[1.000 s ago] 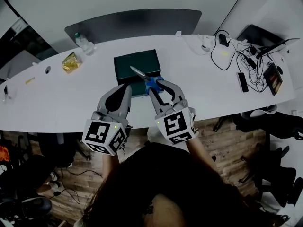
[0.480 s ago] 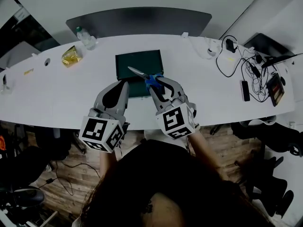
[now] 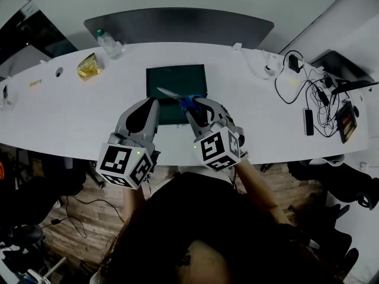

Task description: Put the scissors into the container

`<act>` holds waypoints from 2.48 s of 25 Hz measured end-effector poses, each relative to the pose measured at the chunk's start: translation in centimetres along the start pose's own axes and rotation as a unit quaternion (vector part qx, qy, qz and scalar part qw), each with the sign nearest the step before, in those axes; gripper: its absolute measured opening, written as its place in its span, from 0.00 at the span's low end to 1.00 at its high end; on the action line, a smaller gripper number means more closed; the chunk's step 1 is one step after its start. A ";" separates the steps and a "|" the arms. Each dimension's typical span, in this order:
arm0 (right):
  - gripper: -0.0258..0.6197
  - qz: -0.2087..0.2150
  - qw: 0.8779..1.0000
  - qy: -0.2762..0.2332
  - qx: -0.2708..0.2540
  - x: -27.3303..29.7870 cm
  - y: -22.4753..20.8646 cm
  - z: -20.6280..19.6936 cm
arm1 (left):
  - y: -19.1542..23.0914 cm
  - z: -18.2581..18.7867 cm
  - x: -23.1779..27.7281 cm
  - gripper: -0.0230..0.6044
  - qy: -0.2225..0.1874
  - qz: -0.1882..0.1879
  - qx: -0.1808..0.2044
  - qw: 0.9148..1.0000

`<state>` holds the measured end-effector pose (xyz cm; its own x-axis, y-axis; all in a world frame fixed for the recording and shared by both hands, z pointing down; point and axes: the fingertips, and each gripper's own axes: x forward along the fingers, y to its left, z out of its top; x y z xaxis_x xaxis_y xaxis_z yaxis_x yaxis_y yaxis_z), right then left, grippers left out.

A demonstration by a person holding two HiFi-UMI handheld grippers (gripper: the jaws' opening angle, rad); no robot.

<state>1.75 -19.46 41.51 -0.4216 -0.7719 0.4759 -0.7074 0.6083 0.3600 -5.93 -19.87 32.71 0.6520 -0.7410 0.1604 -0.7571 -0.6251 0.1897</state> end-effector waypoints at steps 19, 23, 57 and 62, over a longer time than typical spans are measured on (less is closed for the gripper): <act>0.18 0.071 0.994 0.059 -0.055 5.8 0.4 -4.5 | 3.8 -0.6 3.4 0.05 0.009 0.033 -0.023 0.999; 0.18 0.084 0.992 0.070 -0.061 7.0 0.5 -5.4 | 4.5 -0.9 4.1 0.05 0.014 0.038 -0.027 0.999; 0.18 0.191 0.953 0.187 -0.144 13.1 4.3 -14.0 | 8.3 -3.5 6.6 0.06 0.048 0.079 -0.052 0.994; 0.18 0.201 0.947 0.206 -0.144 13.5 4.9 -14.9 | 8.5 -3.9 6.6 0.06 0.052 0.081 -0.057 0.994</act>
<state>1.03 -24.16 61.66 -0.3252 -0.3659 0.8720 -0.3269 0.9088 0.2594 -7.96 -29.11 39.16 0.5271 -0.7966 0.2960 -0.8469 -0.4633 0.2611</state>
